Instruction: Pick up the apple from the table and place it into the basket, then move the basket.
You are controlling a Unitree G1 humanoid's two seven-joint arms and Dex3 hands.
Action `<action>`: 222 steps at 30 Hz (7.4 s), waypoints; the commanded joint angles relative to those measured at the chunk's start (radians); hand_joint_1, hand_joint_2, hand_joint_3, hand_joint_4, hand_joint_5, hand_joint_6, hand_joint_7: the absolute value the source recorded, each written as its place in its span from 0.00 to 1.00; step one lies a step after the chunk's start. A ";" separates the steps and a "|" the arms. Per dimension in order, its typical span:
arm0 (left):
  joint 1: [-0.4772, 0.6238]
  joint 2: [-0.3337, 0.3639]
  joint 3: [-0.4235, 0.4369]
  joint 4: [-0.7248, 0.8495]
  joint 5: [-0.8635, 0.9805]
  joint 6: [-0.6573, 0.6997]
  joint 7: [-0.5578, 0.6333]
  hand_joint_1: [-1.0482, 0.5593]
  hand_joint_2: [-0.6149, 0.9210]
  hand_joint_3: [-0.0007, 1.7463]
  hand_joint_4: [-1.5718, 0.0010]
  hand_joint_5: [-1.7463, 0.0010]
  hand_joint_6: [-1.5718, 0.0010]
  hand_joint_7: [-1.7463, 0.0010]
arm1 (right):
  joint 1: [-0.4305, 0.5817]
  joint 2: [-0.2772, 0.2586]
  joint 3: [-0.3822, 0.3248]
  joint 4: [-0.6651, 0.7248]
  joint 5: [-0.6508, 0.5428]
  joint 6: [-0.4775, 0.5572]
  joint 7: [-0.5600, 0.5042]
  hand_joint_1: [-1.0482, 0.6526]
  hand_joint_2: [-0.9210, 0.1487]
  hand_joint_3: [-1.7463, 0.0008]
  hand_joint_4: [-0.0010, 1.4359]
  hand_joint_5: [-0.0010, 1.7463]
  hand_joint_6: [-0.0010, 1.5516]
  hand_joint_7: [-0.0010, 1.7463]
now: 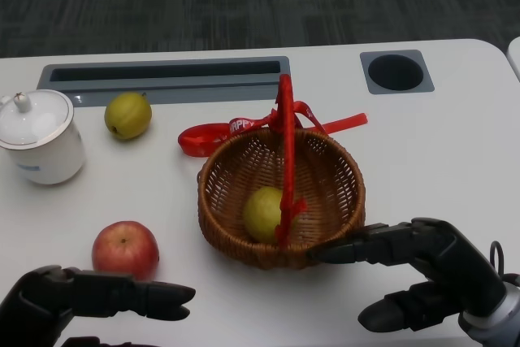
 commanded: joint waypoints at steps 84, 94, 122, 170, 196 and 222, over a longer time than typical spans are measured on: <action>-0.588 0.012 -0.211 1.120 0.787 0.015 0.959 0.58 0.95 0.01 0.22 0.97 0.33 0.98 | 0.052 -0.036 0.005 -0.074 -0.005 0.026 -0.022 0.35 0.01 1.00 0.65 0.00 0.55 0.00; -0.492 -0.045 -0.108 0.890 0.635 -0.020 0.946 0.58 0.95 0.00 0.21 0.99 0.33 1.00 | 0.043 -0.027 0.012 -0.061 0.010 0.032 -0.010 0.35 0.01 1.00 0.66 0.00 0.56 0.00; -0.581 -0.187 -0.092 0.462 0.578 0.047 0.819 0.58 0.93 0.00 0.22 1.00 0.31 0.99 | 0.067 -0.018 0.018 -0.070 -0.016 0.015 -0.047 0.35 0.00 1.00 0.66 0.00 0.56 0.00; -0.681 -0.058 -0.178 0.464 0.472 0.254 0.262 0.07 0.88 0.00 1.00 1.00 1.00 1.00 | 0.049 -0.048 0.006 -0.069 -0.010 -0.009 -0.100 0.35 0.01 0.99 0.67 0.00 0.57 0.00; -0.378 0.055 0.006 0.110 0.288 0.321 0.180 0.24 0.91 0.00 0.83 0.97 0.84 0.98 | -0.144 -0.111 -0.069 0.006 0.039 -0.045 -0.025 0.37 0.01 1.00 0.64 0.00 0.54 0.00; -0.179 0.099 0.075 -0.092 0.171 0.304 0.124 0.29 0.89 0.00 0.66 0.98 0.68 0.99 | -0.378 -0.119 -0.103 0.322 -0.094 -0.137 -0.040 0.31 0.00 0.98 0.57 0.00 0.48 0.00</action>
